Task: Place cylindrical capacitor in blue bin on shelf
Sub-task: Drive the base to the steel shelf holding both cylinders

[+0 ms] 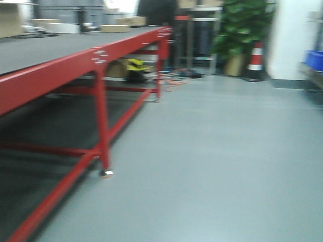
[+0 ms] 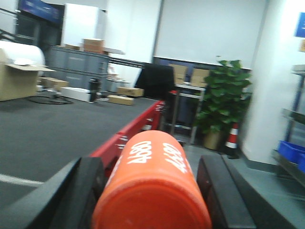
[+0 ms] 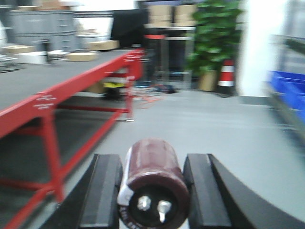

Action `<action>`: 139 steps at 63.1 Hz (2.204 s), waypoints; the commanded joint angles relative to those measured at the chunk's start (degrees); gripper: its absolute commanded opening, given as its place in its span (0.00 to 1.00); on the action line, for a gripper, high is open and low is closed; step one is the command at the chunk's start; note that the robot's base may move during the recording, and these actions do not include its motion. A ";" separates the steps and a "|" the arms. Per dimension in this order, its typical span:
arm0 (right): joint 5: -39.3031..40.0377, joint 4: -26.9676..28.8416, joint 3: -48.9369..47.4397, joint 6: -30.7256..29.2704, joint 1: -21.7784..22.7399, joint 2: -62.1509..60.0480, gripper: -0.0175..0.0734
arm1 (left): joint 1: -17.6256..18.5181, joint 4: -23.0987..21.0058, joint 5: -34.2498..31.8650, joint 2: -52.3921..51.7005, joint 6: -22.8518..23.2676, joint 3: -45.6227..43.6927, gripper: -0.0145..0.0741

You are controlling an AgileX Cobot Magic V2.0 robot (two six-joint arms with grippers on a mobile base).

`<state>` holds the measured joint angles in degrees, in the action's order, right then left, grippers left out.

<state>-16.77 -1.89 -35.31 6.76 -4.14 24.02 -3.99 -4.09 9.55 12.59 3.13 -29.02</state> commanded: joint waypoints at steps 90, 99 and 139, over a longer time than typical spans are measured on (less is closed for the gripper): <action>1.77 -0.68 0.05 -0.32 0.11 -0.19 0.01 | 0.32 -0.23 -1.53 -0.30 0.12 -0.09 0.04; 1.77 -0.68 0.05 -0.32 0.11 -0.19 0.01 | 0.32 -0.23 -1.53 -0.30 0.12 -0.09 0.04; 1.89 -0.68 0.05 -0.32 0.11 -0.17 0.01 | 0.32 -0.23 -1.53 -0.30 0.12 -0.09 0.04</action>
<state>-16.77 -1.93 -35.31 6.76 -4.14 24.02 -3.99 -4.09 9.55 12.59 3.13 -29.02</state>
